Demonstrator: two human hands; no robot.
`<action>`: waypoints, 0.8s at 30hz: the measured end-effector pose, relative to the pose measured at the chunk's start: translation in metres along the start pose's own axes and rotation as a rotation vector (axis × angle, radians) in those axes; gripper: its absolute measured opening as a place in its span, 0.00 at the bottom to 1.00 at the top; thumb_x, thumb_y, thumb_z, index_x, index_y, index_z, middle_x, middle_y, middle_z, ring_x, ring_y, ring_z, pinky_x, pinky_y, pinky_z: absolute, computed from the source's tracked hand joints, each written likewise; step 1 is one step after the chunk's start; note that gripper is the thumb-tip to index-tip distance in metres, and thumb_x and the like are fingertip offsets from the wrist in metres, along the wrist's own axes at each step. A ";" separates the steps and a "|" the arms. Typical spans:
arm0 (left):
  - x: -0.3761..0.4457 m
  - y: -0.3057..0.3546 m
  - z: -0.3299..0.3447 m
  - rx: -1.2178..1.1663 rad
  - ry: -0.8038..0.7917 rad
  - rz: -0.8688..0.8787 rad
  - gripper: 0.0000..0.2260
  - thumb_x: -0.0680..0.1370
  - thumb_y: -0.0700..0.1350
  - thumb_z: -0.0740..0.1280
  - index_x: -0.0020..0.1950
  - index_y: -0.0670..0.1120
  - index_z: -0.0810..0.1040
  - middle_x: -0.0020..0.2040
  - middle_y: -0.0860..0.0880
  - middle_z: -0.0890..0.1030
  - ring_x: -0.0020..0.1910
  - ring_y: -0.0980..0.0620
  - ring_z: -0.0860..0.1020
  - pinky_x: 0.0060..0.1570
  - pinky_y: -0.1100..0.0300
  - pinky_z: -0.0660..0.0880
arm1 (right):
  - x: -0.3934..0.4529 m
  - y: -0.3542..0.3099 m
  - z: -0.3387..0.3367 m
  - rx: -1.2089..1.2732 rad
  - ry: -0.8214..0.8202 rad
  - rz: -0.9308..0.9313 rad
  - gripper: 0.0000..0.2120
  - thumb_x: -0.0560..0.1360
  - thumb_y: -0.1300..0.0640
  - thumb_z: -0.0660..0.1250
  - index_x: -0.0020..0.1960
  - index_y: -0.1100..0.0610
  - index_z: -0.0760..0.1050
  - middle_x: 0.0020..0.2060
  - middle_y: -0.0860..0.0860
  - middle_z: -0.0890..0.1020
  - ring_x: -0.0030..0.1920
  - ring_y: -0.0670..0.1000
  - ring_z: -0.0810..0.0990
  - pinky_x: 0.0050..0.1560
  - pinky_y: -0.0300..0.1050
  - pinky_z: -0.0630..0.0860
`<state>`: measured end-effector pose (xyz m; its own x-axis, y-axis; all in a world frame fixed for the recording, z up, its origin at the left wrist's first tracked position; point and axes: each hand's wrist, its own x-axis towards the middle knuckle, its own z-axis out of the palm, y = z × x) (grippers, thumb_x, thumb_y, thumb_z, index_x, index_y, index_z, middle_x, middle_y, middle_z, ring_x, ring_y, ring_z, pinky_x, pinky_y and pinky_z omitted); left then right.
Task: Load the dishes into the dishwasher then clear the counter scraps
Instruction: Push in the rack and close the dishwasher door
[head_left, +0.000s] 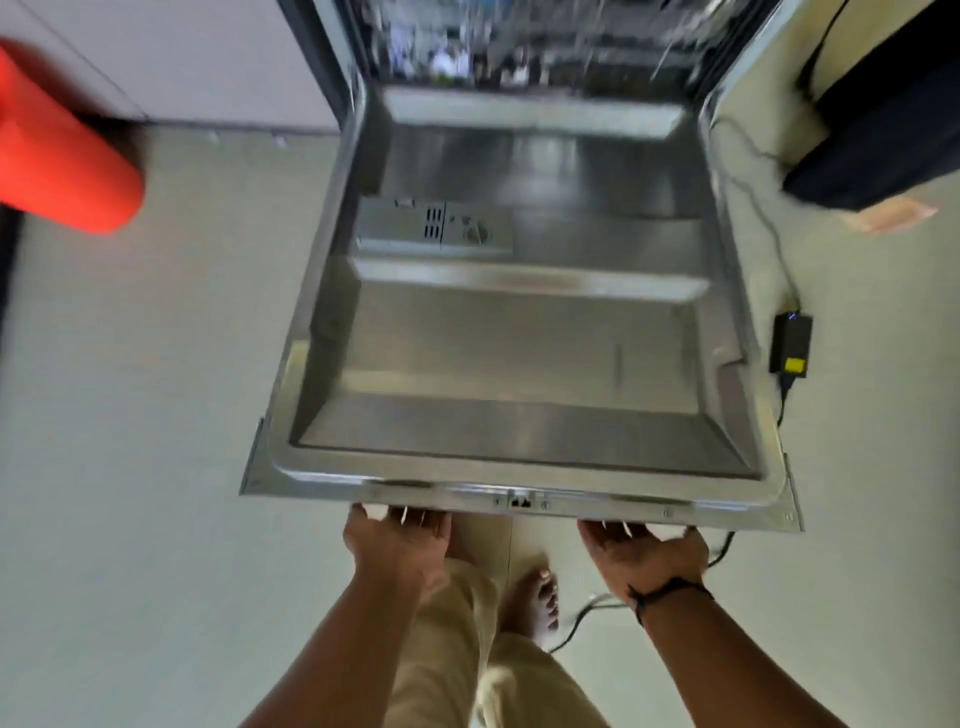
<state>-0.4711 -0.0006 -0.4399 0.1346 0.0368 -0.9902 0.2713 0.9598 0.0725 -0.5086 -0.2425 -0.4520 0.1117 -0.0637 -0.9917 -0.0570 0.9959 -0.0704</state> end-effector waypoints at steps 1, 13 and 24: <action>-0.030 0.002 0.011 0.024 -0.007 0.004 0.22 0.77 0.59 0.59 0.60 0.45 0.77 0.56 0.44 0.82 0.57 0.42 0.79 0.61 0.46 0.72 | -0.029 -0.005 0.009 -0.013 -0.004 -0.010 0.28 0.75 0.35 0.53 0.54 0.58 0.74 0.50 0.57 0.79 0.54 0.59 0.78 0.59 0.62 0.72; -0.335 0.049 0.230 0.484 -0.426 0.229 0.18 0.77 0.46 0.59 0.66 0.43 0.73 0.63 0.45 0.76 0.60 0.47 0.74 0.67 0.54 0.65 | -0.321 -0.069 0.215 -0.364 -0.478 -0.288 0.24 0.80 0.41 0.56 0.65 0.59 0.67 0.54 0.59 0.75 0.50 0.57 0.76 0.58 0.53 0.74; -0.367 0.120 0.383 2.251 0.223 1.959 0.40 0.74 0.57 0.68 0.77 0.46 0.49 0.61 0.42 0.77 0.57 0.42 0.77 0.59 0.46 0.71 | -0.357 -0.109 0.371 -2.034 0.131 -1.962 0.15 0.78 0.50 0.60 0.57 0.60 0.73 0.50 0.58 0.78 0.50 0.60 0.77 0.46 0.51 0.76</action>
<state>-0.1232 -0.0059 -0.0221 0.9979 -0.0644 -0.0047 -0.0645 -0.9961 -0.0605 -0.1740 -0.3042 -0.0500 0.9735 -0.2188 0.0658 -0.2108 -0.9712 -0.1107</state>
